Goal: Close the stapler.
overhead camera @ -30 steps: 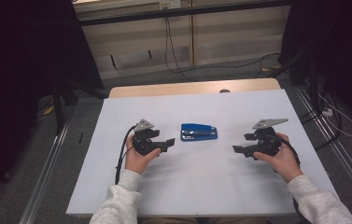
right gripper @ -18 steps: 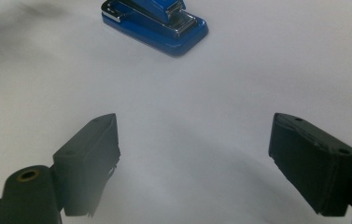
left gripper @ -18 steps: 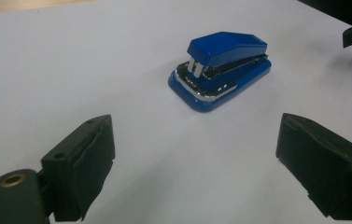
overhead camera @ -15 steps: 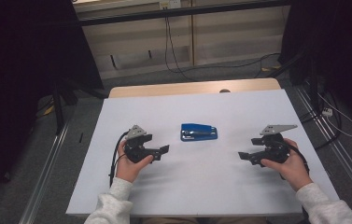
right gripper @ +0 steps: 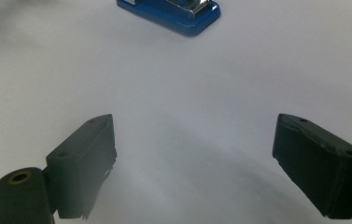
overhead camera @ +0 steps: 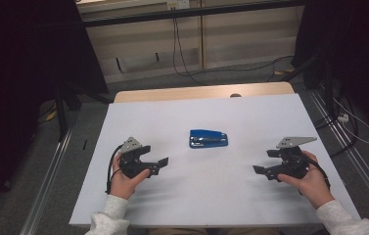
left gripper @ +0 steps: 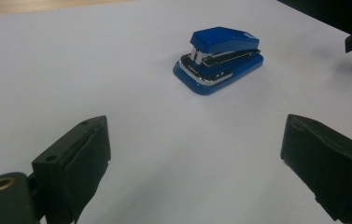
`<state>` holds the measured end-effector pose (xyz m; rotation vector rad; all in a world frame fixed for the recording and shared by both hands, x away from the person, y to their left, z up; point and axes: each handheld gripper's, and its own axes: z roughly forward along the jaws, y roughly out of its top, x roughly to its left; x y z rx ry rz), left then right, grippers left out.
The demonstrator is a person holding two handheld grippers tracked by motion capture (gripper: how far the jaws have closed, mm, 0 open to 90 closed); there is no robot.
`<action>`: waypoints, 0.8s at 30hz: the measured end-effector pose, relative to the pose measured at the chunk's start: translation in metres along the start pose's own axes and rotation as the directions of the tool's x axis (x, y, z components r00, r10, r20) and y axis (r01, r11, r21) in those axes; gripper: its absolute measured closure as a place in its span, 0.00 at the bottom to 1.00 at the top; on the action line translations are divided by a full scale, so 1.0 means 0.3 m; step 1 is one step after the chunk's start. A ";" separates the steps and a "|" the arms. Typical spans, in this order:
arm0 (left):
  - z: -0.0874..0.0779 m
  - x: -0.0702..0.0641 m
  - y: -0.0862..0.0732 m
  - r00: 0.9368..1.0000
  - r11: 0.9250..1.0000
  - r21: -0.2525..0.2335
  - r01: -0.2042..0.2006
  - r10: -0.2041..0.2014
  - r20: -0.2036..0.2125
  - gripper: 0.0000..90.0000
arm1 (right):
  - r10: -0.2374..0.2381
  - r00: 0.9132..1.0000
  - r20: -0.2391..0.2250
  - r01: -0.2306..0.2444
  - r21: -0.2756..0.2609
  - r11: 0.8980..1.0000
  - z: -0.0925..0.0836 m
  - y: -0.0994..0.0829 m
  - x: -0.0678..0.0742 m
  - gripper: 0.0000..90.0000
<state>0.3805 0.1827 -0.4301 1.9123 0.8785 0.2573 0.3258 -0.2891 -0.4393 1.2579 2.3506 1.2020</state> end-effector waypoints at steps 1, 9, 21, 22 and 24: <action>-0.005 -0.001 -0.003 1.000 1.000 -0.002 0.001 -0.001 0.006 0.09 | 0.000 1.000 0.000 0.000 0.000 1.000 0.000 0.000 0.000 0.14; -0.040 0.003 -0.027 1.000 1.000 -0.004 -0.001 0.001 0.003 0.09 | 0.001 1.000 -0.003 -0.001 -0.003 1.000 -0.021 -0.015 0.015 0.14; -0.102 0.018 -0.064 1.000 1.000 -0.005 0.005 -0.005 -0.009 0.08 | -0.004 1.000 -0.009 0.003 -0.012 1.000 -0.053 -0.034 0.031 0.13; -0.107 0.019 -0.068 1.000 1.000 -0.007 0.005 -0.005 -0.005 0.08 | -0.002 1.000 -0.005 0.002 -0.011 1.000 -0.055 -0.035 0.031 0.13; -0.119 0.022 -0.074 1.000 1.000 -0.002 0.006 -0.006 -0.009 0.08 | -0.003 1.000 -0.004 0.003 -0.014 1.000 -0.060 -0.038 0.030 0.13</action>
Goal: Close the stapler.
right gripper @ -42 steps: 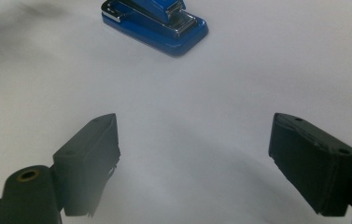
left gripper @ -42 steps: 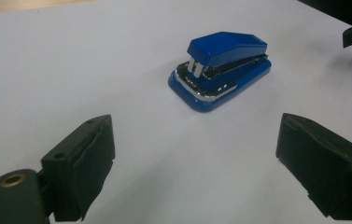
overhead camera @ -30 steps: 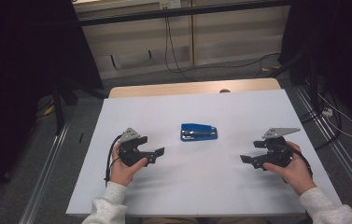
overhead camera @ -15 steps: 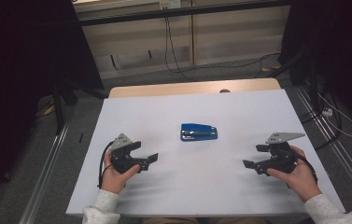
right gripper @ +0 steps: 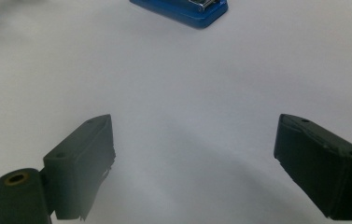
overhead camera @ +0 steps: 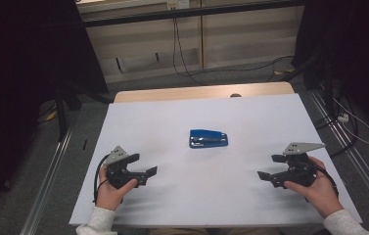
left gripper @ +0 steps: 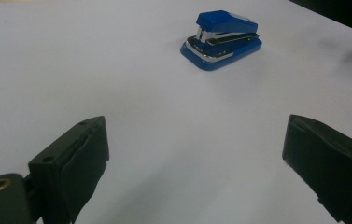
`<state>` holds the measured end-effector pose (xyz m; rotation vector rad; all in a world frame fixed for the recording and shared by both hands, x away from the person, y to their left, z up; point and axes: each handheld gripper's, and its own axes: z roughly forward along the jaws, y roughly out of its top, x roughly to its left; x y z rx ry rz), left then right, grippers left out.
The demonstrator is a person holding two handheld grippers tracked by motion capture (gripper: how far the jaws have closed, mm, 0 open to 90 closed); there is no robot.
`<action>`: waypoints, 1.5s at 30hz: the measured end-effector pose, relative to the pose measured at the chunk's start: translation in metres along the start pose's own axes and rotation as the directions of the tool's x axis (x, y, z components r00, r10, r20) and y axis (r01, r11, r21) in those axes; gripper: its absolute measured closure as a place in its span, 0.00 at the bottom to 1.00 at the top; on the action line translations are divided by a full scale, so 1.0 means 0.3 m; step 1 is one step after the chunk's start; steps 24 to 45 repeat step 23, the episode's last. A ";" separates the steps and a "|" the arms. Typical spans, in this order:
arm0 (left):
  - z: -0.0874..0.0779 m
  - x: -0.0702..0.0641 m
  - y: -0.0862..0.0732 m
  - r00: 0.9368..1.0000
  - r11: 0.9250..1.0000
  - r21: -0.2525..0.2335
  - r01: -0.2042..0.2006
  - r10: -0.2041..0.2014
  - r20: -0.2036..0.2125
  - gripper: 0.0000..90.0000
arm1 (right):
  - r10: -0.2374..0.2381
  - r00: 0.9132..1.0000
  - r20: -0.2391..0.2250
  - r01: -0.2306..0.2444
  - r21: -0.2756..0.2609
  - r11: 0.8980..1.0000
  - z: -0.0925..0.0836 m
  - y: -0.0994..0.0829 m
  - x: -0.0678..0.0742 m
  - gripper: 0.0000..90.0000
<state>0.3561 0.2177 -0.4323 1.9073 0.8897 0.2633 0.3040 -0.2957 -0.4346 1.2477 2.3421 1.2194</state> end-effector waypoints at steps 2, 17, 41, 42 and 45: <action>-0.012 0.005 -0.007 1.000 1.000 -0.002 -0.001 0.001 -0.002 0.08 | -0.002 1.000 0.002 0.002 -0.001 1.000 -0.002 0.000 0.000 0.13; -0.076 0.027 -0.051 1.000 1.000 -0.002 0.010 -0.010 -0.013 0.08 | -0.011 1.000 -0.003 0.011 0.004 1.000 -0.001 -0.001 0.002 0.13; -0.072 0.026 -0.053 1.000 1.000 0.006 0.005 -0.005 -0.010 0.08 | -0.014 1.000 -0.005 0.014 0.004 1.000 0.000 -0.001 0.002 0.13; -0.072 0.026 -0.053 1.000 1.000 0.006 0.005 -0.005 -0.010 0.08 | -0.014 1.000 -0.005 0.014 0.004 1.000 0.000 -0.001 0.002 0.13; -0.072 0.026 -0.053 1.000 1.000 0.006 0.005 -0.005 -0.010 0.08 | -0.014 1.000 -0.005 0.014 0.004 1.000 0.000 -0.001 0.002 0.13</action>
